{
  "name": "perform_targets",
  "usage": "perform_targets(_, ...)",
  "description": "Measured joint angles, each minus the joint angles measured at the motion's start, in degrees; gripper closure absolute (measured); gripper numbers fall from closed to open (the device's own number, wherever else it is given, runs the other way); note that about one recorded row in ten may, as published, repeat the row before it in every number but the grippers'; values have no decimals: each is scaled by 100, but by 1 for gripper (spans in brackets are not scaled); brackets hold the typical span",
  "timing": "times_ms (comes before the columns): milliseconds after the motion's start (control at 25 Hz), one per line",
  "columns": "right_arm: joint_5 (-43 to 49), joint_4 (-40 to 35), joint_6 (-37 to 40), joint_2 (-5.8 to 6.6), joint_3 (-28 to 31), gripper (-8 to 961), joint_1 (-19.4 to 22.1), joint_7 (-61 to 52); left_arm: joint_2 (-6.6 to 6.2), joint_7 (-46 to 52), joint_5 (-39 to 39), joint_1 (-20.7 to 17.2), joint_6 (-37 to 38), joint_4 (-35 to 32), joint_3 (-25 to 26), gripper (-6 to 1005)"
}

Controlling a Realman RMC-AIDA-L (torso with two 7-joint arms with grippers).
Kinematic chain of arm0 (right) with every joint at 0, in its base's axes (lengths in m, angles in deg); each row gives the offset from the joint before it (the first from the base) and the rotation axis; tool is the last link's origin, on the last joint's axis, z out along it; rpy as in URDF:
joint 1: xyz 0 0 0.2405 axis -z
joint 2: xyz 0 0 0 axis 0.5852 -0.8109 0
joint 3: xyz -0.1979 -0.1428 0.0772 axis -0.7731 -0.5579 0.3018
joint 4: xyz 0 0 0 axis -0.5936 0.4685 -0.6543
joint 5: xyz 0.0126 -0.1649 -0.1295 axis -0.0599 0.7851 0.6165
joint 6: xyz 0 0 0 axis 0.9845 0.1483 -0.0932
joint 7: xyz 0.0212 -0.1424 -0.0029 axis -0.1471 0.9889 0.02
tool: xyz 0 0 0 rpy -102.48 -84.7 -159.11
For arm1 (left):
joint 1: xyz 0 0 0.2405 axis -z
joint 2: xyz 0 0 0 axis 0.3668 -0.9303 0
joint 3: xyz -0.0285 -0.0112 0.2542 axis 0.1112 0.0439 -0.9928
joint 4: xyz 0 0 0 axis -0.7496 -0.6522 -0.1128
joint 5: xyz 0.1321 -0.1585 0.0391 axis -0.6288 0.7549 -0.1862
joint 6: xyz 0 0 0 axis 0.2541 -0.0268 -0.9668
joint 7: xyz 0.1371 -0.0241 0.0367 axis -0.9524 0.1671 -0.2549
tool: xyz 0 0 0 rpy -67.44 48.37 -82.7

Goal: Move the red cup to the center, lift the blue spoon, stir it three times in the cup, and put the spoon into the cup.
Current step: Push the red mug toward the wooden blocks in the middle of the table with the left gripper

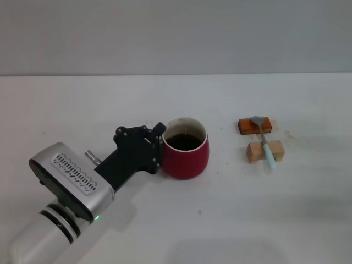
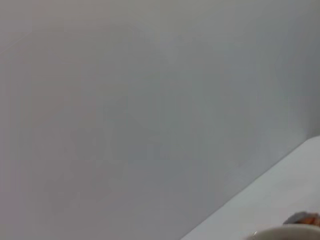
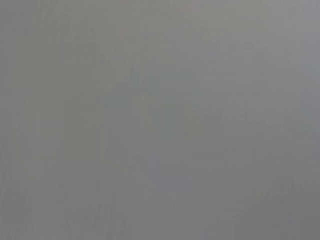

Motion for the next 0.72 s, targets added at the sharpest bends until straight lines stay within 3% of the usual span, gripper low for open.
perform_targets(720,-1,18,18,-18,0,230,-1,0,4,2,-21,5,-213,-132,-188,999)
